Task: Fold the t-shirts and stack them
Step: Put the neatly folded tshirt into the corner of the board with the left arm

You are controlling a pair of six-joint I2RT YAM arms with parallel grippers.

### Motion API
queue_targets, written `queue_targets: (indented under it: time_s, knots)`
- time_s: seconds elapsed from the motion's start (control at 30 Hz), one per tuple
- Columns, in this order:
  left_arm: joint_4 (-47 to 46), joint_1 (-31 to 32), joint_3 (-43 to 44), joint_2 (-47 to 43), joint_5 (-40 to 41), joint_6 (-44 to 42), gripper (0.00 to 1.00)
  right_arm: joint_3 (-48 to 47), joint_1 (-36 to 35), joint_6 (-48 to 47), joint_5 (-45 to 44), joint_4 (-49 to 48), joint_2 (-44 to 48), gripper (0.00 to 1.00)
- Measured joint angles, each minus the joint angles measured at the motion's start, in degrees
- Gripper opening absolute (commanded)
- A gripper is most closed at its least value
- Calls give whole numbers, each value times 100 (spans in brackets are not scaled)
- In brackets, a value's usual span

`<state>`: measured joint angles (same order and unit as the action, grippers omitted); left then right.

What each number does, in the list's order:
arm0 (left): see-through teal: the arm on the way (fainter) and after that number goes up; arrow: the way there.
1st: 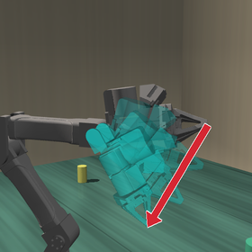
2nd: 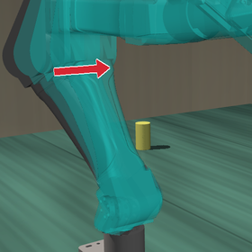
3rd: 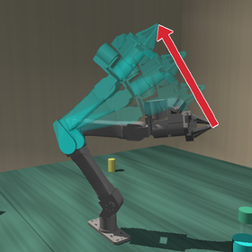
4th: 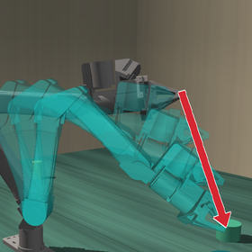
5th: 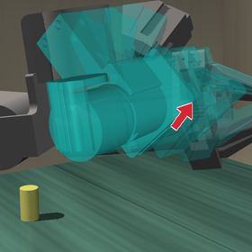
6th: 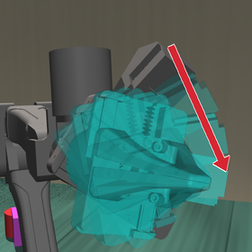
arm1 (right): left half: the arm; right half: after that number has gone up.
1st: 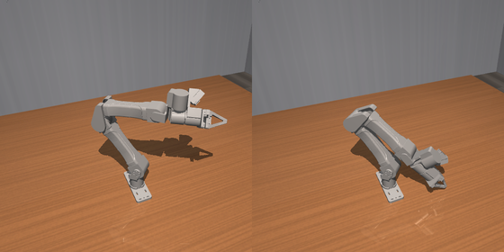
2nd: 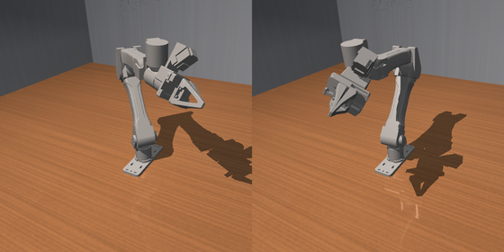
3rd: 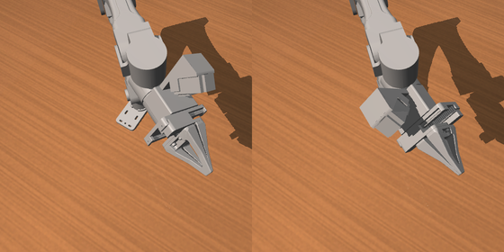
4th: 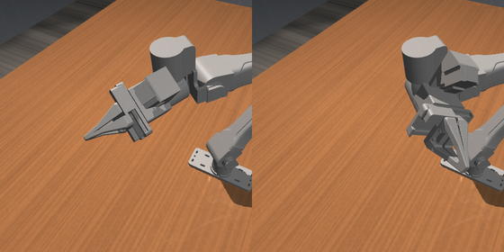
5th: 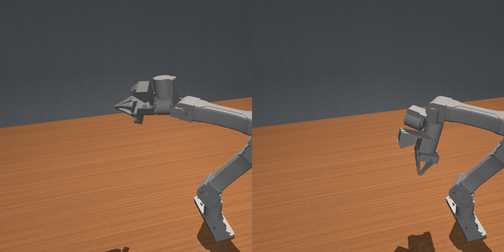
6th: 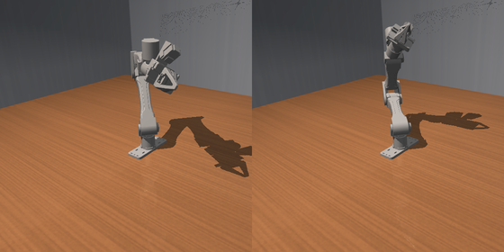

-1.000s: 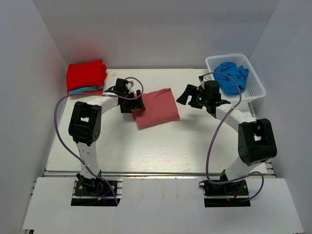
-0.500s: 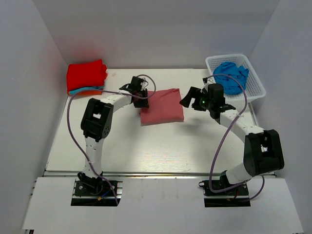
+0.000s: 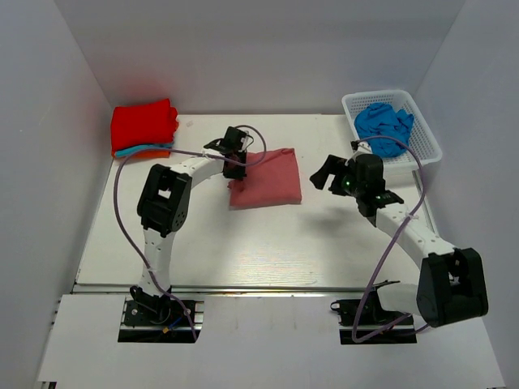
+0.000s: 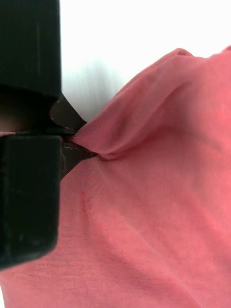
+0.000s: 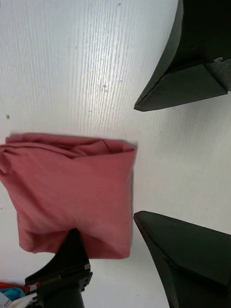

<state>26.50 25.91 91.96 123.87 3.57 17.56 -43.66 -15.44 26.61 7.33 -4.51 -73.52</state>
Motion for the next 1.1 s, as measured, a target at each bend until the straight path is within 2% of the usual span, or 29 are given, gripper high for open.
queue_targets:
  time_s: [0.27,0.5,0.87,1.1]
  knots:
    - [380,-389,66,-579,131,-1482,0,367,0,-72,-664,98,761,90]
    - [525,-848,684,-1038,-22,-2514,0,586,0,-140,-1237,168,1335,90]
    - [1237,-1788,2669,-863,-258,-3779,0,649,0,-109,-1497,356,1290,90]
    - [1209,-2177,3128,-780,-280,-4238,0,647,0,-4,-1510,363,861,90]
